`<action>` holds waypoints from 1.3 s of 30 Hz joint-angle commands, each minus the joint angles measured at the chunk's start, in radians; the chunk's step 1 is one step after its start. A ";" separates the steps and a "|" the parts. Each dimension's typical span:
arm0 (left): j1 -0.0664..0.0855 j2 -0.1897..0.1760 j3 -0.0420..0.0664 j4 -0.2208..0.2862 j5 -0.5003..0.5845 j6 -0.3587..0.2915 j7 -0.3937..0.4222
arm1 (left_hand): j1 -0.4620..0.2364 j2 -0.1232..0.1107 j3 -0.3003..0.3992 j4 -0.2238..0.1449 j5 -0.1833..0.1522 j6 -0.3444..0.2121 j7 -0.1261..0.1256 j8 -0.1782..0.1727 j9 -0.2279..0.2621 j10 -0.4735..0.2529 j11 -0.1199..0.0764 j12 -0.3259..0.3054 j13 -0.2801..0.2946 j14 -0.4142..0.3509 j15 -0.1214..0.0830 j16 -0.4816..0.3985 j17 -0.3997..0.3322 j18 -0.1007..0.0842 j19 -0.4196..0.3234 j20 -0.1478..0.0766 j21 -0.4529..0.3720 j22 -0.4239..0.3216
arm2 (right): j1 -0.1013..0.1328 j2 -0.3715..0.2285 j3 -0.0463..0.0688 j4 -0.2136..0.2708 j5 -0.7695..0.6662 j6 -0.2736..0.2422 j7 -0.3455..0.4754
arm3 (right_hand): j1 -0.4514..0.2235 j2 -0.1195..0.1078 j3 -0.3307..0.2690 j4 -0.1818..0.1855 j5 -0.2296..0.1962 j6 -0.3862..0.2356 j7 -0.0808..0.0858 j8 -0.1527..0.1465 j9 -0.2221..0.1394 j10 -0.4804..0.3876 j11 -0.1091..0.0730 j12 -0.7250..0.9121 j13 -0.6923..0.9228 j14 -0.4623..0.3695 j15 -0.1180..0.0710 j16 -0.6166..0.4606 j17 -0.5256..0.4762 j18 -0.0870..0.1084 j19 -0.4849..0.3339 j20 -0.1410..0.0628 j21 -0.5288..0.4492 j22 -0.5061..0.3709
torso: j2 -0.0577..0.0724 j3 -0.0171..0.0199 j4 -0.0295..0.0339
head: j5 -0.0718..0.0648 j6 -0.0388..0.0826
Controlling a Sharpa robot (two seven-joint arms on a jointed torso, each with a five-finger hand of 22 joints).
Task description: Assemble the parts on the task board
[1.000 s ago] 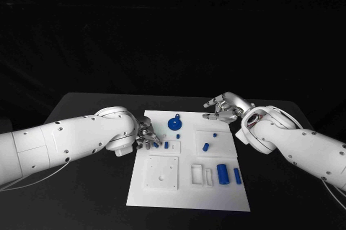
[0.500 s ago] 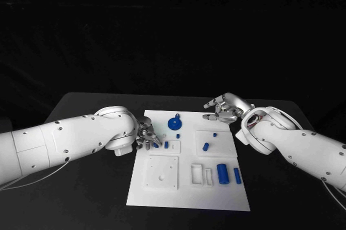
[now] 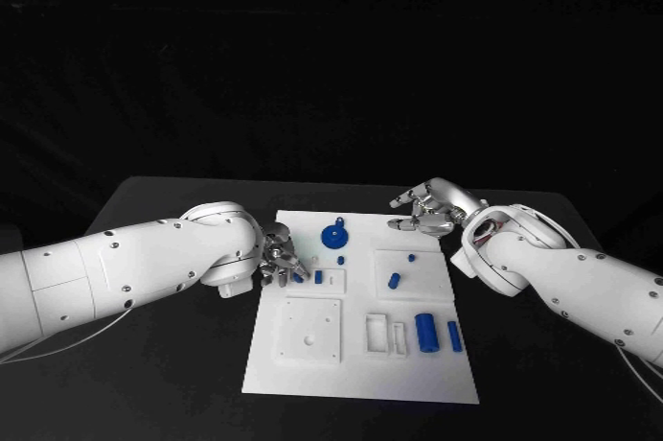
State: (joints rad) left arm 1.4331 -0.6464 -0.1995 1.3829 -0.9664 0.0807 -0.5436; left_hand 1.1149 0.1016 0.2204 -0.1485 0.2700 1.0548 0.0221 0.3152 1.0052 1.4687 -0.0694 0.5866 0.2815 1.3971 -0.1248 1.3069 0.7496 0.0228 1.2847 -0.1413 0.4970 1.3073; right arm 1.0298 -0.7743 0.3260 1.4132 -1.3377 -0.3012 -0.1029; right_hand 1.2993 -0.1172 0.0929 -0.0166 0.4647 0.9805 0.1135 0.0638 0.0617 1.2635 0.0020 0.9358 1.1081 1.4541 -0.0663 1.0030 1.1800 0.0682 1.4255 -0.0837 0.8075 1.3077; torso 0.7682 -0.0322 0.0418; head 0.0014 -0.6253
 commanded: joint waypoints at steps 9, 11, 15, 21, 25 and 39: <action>-0.005 0.006 -0.004 -0.014 -0.004 0.043 -0.002 | 0.014 0.003 0.012 -0.006 0.000 0.041 -0.042 -0.002 0.001 0.045 -0.006 0.004 -0.001 0.006 0.000 -0.007 0.003 0.005 0.004 0.002 0.005 0.019 | -0.002 0.001 0.000 0.000 -0.002 0.012 0.006 | -0.009 0.002 0.008 0.003 0.003 0.006 0.001 -0.003 0.000 -0.006 -0.001 -0.002 0.001 -0.001 0.000 -0.006 0.000 0.003 0.004 0.000 -0.005 0.098 | 0.000 0.0004 -0.0007 | 0.001 -0.002; -0.005 0.006 -0.004 -0.017 -0.004 0.045 -0.002 | 0.016 0.003 0.012 -0.007 -0.001 0.041 -0.042 -0.002 0.001 0.045 -0.006 0.004 -0.001 0.006 0.000 -0.006 0.005 0.005 0.003 0.003 0.005 0.019 | -0.002 0.001 0.000 -0.001 -0.002 0.012 0.006 | -0.009 0.002 0.008 0.003 0.003 0.006 0.001 -0.003 0.000 -0.006 -0.001 -0.002 0.001 -0.001 0.000 -0.006 0.000 0.003 0.004 0.000 -0.005 0.098 | 0.000 0.0005 -0.0006 | 0.001 -0.002; -0.005 0.007 -0.004 -0.021 -0.004 0.049 -0.002 | 0.016 0.003 0.012 -0.006 -0.001 0.041 -0.042 -0.002 0.001 0.045 -0.006 0.004 -0.001 0.006 0.000 -0.007 0.005 0.005 0.003 0.003 0.005 0.019 | -0.003 0.002 0.000 -0.001 -0.002 0.013 0.006 | -0.009 0.002 0.008 0.003 0.003 0.006 0.001 -0.003 0.000 -0.006 -0.001 -0.002 0.001 -0.001 0.000 -0.006 0.000 0.003 0.004 0.000 -0.005 0.098 | 0.000 0.0007 -0.0007 | 0.001 -0.003; -0.005 0.008 -0.004 -0.025 -0.003 0.062 -0.002 | 0.018 0.002 0.012 -0.008 -0.001 0.041 -0.042 -0.003 0.000 0.045 -0.006 0.003 -0.001 0.005 0.000 -0.007 0.006 0.005 0.003 0.003 0.005 0.019 | -0.003 0.002 0.000 -0.002 -0.001 0.016 0.007 | -0.011 0.001 0.007 0.003 0.004 0.003 0.002 -0.003 -0.001 -0.006 -0.001 -0.002 0.001 -0.001 0.000 -0.007 -0.001 0.004 0.004 0.000 -0.006 0.098 | 0.000 0.0008 -0.0012 | 0.002 -0.006; -0.005 0.010 -0.004 -0.026 -0.002 0.076 -0.003 | 0.025 0.002 0.011 -0.007 -0.022 0.042 -0.041 -0.007 -0.004 0.045 -0.005 0.001 -0.001 0.003 0.002 -0.008 0.005 0.006 0.000 0.005 0.004 0.019 | -0.003 0.003 0.000 -0.002 -0.001 0.017 0.008 | -0.011 0.001 0.007 0.003 0.004 0.003 0.002 -0.003 -0.001 -0.006 -0.001 -0.002 0.001 -0.001 0.000 -0.007 -0.001 0.004 0.004 0.000 -0.006 0.098 | 0.000 0.0006 -0.0011 | 0.002 -0.006; -0.005 0.016 -0.004 -0.030 0.001 0.104 -0.001 | 0.039 0.003 0.002 -0.001 -0.030 0.044 -0.040 -0.013 -0.011 0.045 -0.005 -0.002 0.000 0.003 0.003 -0.008 0.008 0.007 -0.001 0.007 0.004 0.019 | -0.004 0.004 0.000 -0.003 -0.001 0.018 0.008 | -0.011 0.001 0.007 0.003 0.004 0.003 0.002 -0.003 -0.001 -0.006 -0.001 -0.002 0.001 -0.001 0.000 -0.007 -0.001 0.004 0.004 0.000 -0.006 0.098 | 0.000 0.0005 -0.0015 | -0.002 -0.007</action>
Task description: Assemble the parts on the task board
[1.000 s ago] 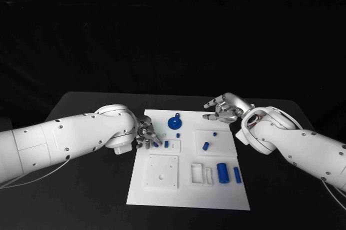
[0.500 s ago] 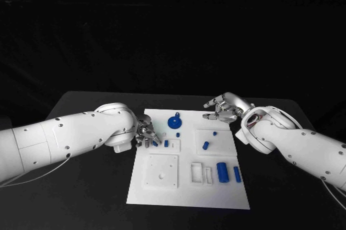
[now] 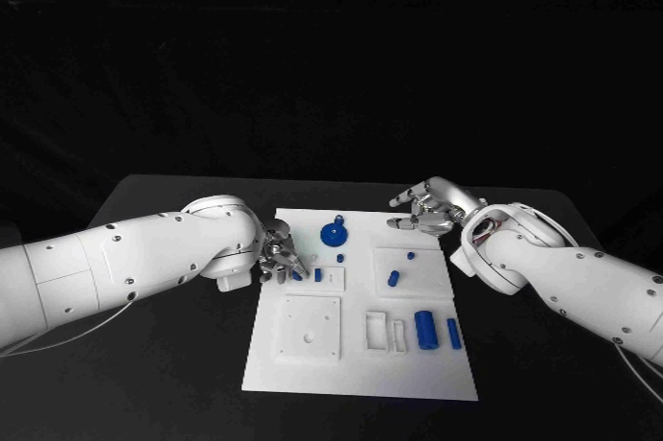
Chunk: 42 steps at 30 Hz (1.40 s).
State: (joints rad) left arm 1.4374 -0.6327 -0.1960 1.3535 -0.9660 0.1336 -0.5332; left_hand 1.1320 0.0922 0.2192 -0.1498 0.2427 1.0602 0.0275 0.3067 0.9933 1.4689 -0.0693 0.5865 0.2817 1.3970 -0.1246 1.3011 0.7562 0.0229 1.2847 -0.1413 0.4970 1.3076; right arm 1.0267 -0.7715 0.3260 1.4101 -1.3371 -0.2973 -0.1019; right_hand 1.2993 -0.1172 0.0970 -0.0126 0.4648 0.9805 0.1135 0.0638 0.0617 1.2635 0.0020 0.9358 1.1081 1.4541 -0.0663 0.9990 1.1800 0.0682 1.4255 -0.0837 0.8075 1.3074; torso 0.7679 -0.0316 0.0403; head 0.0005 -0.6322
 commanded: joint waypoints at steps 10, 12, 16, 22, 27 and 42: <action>-0.010 0.007 -0.008 -0.008 0.001 0.043 -0.008 | 0.025 0.012 0.001 0.004 -0.005 0.039 -0.045 -0.006 -0.001 0.045 -0.005 -0.003 0.000 0.002 0.003 -0.003 0.000 0.007 -0.001 0.007 0.004 0.018 | -0.001 0.000 0.000 0.001 -0.002 0.013 0.007 | -0.011 0.001 0.003 -0.001 0.004 0.003 0.002 -0.003 -0.001 -0.006 -0.001 -0.002 0.001 -0.001 0.000 -0.003 -0.001 0.004 0.004 0.000 -0.006 0.098 | 0.000 -0.0002 0.0006 | -0.001 0.000; -0.010 0.009 -0.008 -0.011 0.001 0.040 -0.008 | 0.025 0.012 0.000 0.005 -0.006 0.038 -0.045 -0.006 -0.001 0.045 -0.005 -0.003 0.001 0.002 0.003 -0.003 0.000 0.007 -0.001 0.006 0.004 0.018 | -0.001 0.000 0.000 0.001 -0.002 0.013 0.007 | -0.011 0.001 0.003 -0.001 0.004 0.003 0.002 -0.003 -0.001 -0.006 -0.001 -0.002 0.001 -0.001 0.000 -0.003 -0.001 0.004 0.004 0.000 -0.006 0.098 | 0.000 -0.0004 0.0005 | -0.001 0.000; -0.011 0.013 -0.008 -0.018 -0.011 0.041 -0.007 | 0.027 0.012 -0.001 0.008 -0.010 0.037 -0.045 -0.005 0.001 0.045 -0.005 -0.002 0.001 0.003 0.003 -0.003 0.001 0.007 0.000 0.006 0.005 0.019 | -0.001 0.000 0.000 0.001 -0.002 0.013 0.007 | -0.011 0.001 0.003 -0.001 0.004 0.003 0.002 -0.003 -0.001 -0.006 -0.001 -0.002 0.001 -0.001 0.000 -0.003 -0.001 0.004 0.004 0.000 -0.006 0.098 | 0.000 -0.0001 -0.0005 | -0.001 0.000; -0.012 0.015 -0.008 -0.028 -0.031 0.047 -0.007 | 0.029 0.013 -0.001 0.007 -0.009 0.037 -0.045 -0.005 0.001 0.045 -0.005 -0.002 0.002 0.003 0.003 -0.003 0.001 0.007 0.000 0.006 0.005 0.019 | -0.002 0.000 0.000 0.001 -0.002 0.013 0.007 | -0.011 0.001 0.003 -0.001 0.004 0.003 0.002 -0.003 -0.001 -0.006 -0.001 -0.002 0.001 -0.001 0.000 -0.003 -0.001 0.004 0.004 0.000 -0.006 0.098 | 0.000 -0.0002 0.0000 | -0.002 -0.001; -0.013 0.013 -0.008 -0.033 -0.036 0.055 -0.007 | 0.029 0.012 -0.001 0.007 -0.008 0.037 -0.046 -0.004 0.001 0.045 -0.005 -0.001 0.002 0.004 0.003 -0.002 0.004 0.007 0.000 0.006 0.005 0.019 | -0.002 0.000 0.000 0.000 -0.002 0.013 0.007 | -0.011 0.001 0.003 -0.001 0.004 0.003 0.002 -0.003 -0.001 -0.006 -0.001 -0.002 0.001 -0.001 0.000 -0.003 -0.001 0.004 0.004 0.000 -0.006 0.098 | 0.001 -0.0008 0.0009 | -0.004 -0.001; -0.013 0.010 -0.008 -0.036 -0.037 0.095 -0.005 | 0.034 0.012 0.003 -0.001 -0.005 0.038 -0.045 -0.006 0.000 0.045 -0.006 -0.001 0.001 0.004 0.004 0.001 0.009 0.007 -0.001 0.006 0.006 0.019 | -0.003 0.001 0.000 -0.001 -0.002 0.014 0.007 | -0.011 0.001 0.003 -0.001 0.004 0.003 0.002 -0.003 -0.001 -0.006 -0.001 -0.002 0.001 -0.001 0.000 -0.003 -0.001 0.004 0.004 0.000 -0.006 0.098 | -0.001 -0.0010 0.0018 | -0.005 -0.004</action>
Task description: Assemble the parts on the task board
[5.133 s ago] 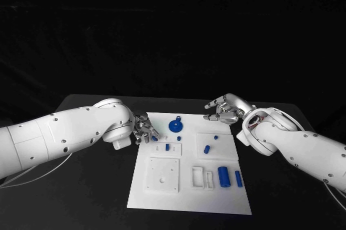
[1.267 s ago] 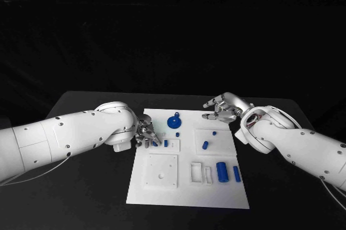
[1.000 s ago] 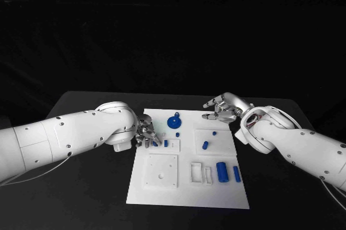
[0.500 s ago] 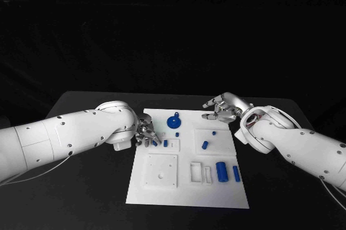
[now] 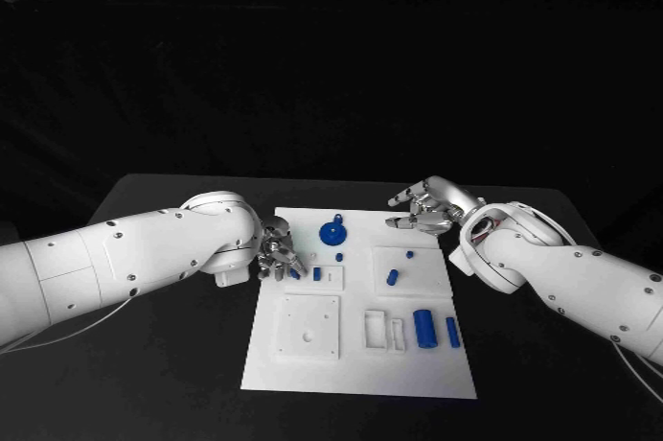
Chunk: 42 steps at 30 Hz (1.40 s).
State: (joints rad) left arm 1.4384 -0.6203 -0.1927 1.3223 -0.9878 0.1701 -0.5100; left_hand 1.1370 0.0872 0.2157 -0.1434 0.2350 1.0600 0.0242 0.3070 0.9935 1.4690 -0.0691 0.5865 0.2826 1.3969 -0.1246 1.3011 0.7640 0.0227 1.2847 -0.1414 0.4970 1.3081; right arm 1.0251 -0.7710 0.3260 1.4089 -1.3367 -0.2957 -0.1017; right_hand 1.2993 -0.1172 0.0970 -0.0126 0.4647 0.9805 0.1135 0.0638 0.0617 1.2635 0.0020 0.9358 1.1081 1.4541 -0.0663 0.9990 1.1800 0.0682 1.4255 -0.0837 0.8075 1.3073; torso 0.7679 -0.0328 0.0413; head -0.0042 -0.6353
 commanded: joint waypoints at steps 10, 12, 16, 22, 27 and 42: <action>-0.014 -0.001 -0.011 0.000 -0.011 0.061 -0.024 | 0.028 0.017 0.006 -0.008 0.000 0.039 -0.042 -0.006 0.000 0.045 -0.006 -0.001 0.000 0.004 0.003 0.001 0.002 0.007 0.000 0.007 0.006 0.018 | -0.002 0.002 0.000 0.000 -0.002 0.013 0.007 | -0.011 0.001 0.003 -0.001 0.004 0.003 0.002 -0.003 -0.001 -0.006 -0.001 -0.002 0.001 -0.001 0.000 -0.003 -0.001 0.004 0.004 0.000 -0.006 0.098 | 0.000 0.0011 -0.0009 | 0.001 -0.001; -0.014 0.000 -0.011 0.001 -0.010 0.059 -0.023 | 0.028 0.017 0.006 -0.008 0.000 0.039 -0.042 -0.006 0.000 0.045 -0.006 -0.001 0.000 0.004 0.003 0.001 0.002 0.007 0.000 0.007 0.006 0.018 | -0.002 0.001 0.000 0.000 -0.002 0.013 0.007 | -0.011 0.001 0.003 -0.001 0.004 0.003 0.002 -0.003 -0.001 -0.006 -0.001 -0.002 0.001 -0.001 0.000 -0.003 -0.001 0.004 0.004 0.000 -0.006 0.098 | 0.000 0.0014 -0.0007 | 0.001 -0.001; -0.014 0.000 -0.011 0.000 -0.009 0.054 -0.022 | 0.028 0.017 0.006 -0.008 0.000 0.039 -0.042 -0.006 0.000 0.045 -0.006 -0.001 0.000 0.004 0.003 0.001 0.002 0.007 0.000 0.007 0.006 0.018 | -0.002 0.001 0.000 0.000 -0.002 0.013 0.007 | -0.011 0.001 0.003 -0.001 0.004 0.003 0.002 -0.003 -0.001 -0.006 -0.001 -0.002 0.001 -0.001 0.000 -0.003 -0.001 0.004 0.004 0.000 -0.006 0.098 | 0.000 0.0016 0.0001 | 0.001 0.000; -0.015 0.001 -0.011 -0.003 -0.008 0.045 -0.022 | 0.026 0.019 0.004 -0.007 -0.003 0.038 -0.042 -0.005 0.002 0.045 -0.006 -0.001 0.000 0.004 0.003 -0.001 0.002 0.008 0.000 0.006 0.006 0.018 | -0.002 0.002 0.000 0.000 -0.002 0.012 0.007 | -0.011 0.001 0.003 -0.001 0.004 0.003 0.002 -0.003 -0.001 -0.006 -0.001 -0.002 0.001 -0.001 0.000 -0.003 -0.001 0.004 0.004 0.000 -0.006 0.098 | 0.000 0.0016 0.0001 | 0.001 0.000; -0.015 0.005 -0.011 -0.007 -0.010 0.044 -0.022 | 0.026 0.020 0.004 -0.006 -0.005 0.037 -0.042 -0.005 0.003 0.045 -0.006 -0.001 0.000 0.004 0.003 -0.002 0.001 0.008 0.001 0.006 0.007 0.018 | -0.002 0.003 0.000 0.000 -0.002 0.012 0.008 | -0.011 0.001 0.003 -0.001 0.004 0.003 0.002 -0.003 -0.001 -0.006 -0.001 -0.002 0.001 -0.001 0.000 -0.003 -0.001 0.004 0.004 0.000 -0.006 0.098 | 0.000 0.0016 -0.0005 | 0.002 0.000; -0.025 0.023 -0.013 -0.027 -0.019 0.098 -0.029 | 0.028 0.022 0.004 -0.008 -0.005 0.033 -0.041 -0.003 0.007 0.044 -0.006 -0.004 0.000 0.003 0.002 -0.004 -0.002 0.006 0.000 0.005 0.007 0.018 | -0.003 0.002 0.000 0.001 -0.002 0.012 0.008 | -0.011 0.002 -0.001 0.001 0.006 0.002 0.002 -0.003 0.000 -0.006 -0.001 -0.003 0.001 -0.001 0.000 -0.004 -0.002 0.004 0.004 0.000 -0.008 0.098 | 0.000 0.0012 -0.0013 | 0.000 -0.004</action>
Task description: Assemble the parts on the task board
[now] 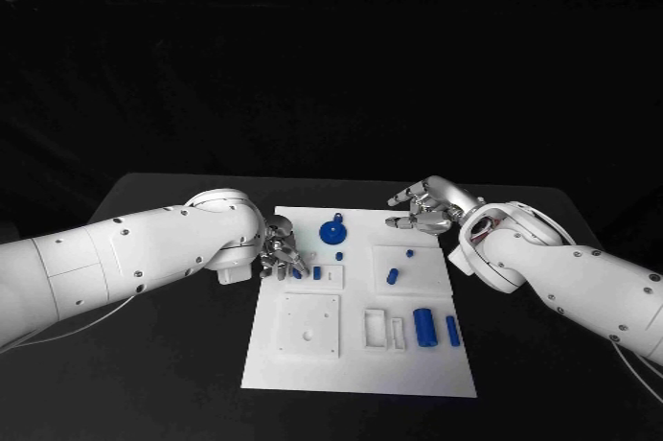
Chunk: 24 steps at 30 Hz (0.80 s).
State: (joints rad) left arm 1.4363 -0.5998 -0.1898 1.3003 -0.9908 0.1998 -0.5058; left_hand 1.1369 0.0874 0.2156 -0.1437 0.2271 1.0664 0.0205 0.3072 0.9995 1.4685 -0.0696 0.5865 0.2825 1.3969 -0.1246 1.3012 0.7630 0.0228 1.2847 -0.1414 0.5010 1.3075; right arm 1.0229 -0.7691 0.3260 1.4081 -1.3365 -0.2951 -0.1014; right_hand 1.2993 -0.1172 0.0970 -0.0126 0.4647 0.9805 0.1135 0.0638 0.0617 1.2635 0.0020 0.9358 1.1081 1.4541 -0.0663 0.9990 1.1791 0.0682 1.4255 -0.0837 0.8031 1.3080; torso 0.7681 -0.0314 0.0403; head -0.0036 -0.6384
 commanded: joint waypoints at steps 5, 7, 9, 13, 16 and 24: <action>-0.024 0.004 -0.017 -0.007 -0.017 0.077 -0.034 | 0.028 0.022 0.004 -0.008 0.002 0.027 -0.037 -0.004 0.001 0.045 -0.005 -0.004 0.000 0.003 0.002 -0.004 -0.001 0.006 0.000 0.005 0.003 0.019 | -0.001 0.000 0.000 0.002 -0.002 0.012 0.007 | -0.011 0.002 -0.001 0.001 0.006 0.002 0.002 -0.003 0.000 -0.007 -0.001 -0.003 0.001 -0.001 0.000 -0.004 -0.001 0.004 0.004 0.000 -0.004 0.098 | 0.000 -0.0002 0.0003 | -0.002 -0.001; -0.024 0.004 -0.017 -0.007 -0.017 0.080 -0.034 | 0.028 0.022 0.004 -0.008 0.002 0.027 -0.037 -0.004 0.001 0.045 -0.005 -0.004 0.000 0.003 0.002 -0.004 -0.001 0.006 0.000 0.005 0.003 0.019 | -0.001 0.000 0.000 0.002 -0.002 0.012 0.007 | -0.011 0.002 -0.001 0.001 0.006 0.002 0.002 -0.003 0.000 -0.007 -0.001 -0.003 0.001 -0.001 0.000 -0.004 -0.001 0.004 0.004 0.000 -0.004 0.098 | 0.000 -0.0006 0.0005 | -0.002 -0.002; -0.024 0.004 -0.017 -0.007 -0.017 0.082 -0.035 | 0.028 0.022 0.004 -0.008 0.002 0.027 -0.037 -0.004 0.001 0.045 -0.005 -0.004 0.000 0.003 0.002 -0.004 -0.001 0.006 0.000 0.005 0.003 0.019 | -0.001 0.000 0.000 0.002 -0.002 0.012 0.007 | -0.011 0.002 -0.001 0.001 0.006 0.002 0.002 -0.003 0.000 -0.007 -0.001 -0.003 0.001 -0.001 0.000 -0.004 -0.001 0.004 0.004 0.000 -0.004 0.098 | 0.000 -0.0005 0.0004 | -0.002 -0.002; -0.024 0.004 -0.017 -0.006 -0.020 0.084 -0.036 | 0.028 0.021 0.004 -0.010 0.002 0.027 -0.038 -0.003 0.001 0.045 -0.005 -0.003 0.001 0.003 0.002 -0.003 0.001 0.005 0.000 0.004 0.003 0.019 | -0.001 0.000 0.000 0.002 -0.002 0.012 0.007 | -0.011 0.002 -0.001 0.001 0.006 0.002 0.002 -0.003 0.000 -0.007 -0.001 -0.003 0.001 -0.001 0.000 -0.004 -0.001 0.004 0.004 0.000 -0.004 0.098 | -0.001 -0.0004 0.0005 | -0.003 -0.002; -0.024 0.004 -0.018 -0.006 -0.023 0.080 -0.037 | 0.028 0.021 0.004 -0.010 0.002 0.027 -0.038 -0.003 0.001 0.045 -0.005 -0.003 0.001 0.003 0.002 -0.003 0.001 0.005 0.000 0.004 0.003 0.019 | -0.001 0.000 0.000 0.002 -0.002 0.011 0.008 | -0.011 0.002 -0.001 0.001 0.006 0.002 0.002 -0.003 0.000 -0.007 -0.001 -0.003 0.001 -0.001 0.000 -0.004 -0.001 0.004 0.004 0.000 -0.004 0.098 | -0.001 -0.0004 0.0007 | -0.003 -0.001; -0.024 0.002 -0.018 -0.007 -0.038 0.075 -0.044 | 0.027 0.021 0.004 -0.010 0.005 0.028 -0.038 -0.002 0.002 0.045 -0.006 -0.001 0.001 0.004 0.002 -0.002 0.004 0.005 0.001 0.004 0.004 0.019 | -0.001 0.000 0.000 0.003 -0.002 0.011 0.007 | -0.011 0.002 -0.001 0.001 0.006 0.002 0.002 -0.003 0.000 -0.007 -0.001 -0.003 0.001 -0.001 0.000 -0.004 -0.001 0.004 0.004 0.000 -0.004 0.098 | 0.000 -0.0005 0.0006 | -0.002 0.000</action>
State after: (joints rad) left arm 1.4362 -0.5965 -0.1894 1.2969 -1.0037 0.2123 -0.5028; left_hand 1.1366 0.0876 0.2143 -0.1450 0.2236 1.0693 0.0169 0.3116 1.0006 1.4680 -0.0702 0.5865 0.2824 1.3969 -0.1245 1.3012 0.7662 0.0228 1.2847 -0.1414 0.5010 1.3073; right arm 1.0224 -0.7692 0.3260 1.4091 -1.3365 -0.2949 -0.1013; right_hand 1.2993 -0.1172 0.0970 -0.0126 0.4647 0.9805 0.1135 0.0638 0.0617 1.2635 0.0020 0.9358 1.1081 1.4541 -0.0663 0.9990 1.1792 0.0682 1.4255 -0.0837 0.8032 1.3077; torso 0.7675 -0.0318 0.0408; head -0.0066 -0.6394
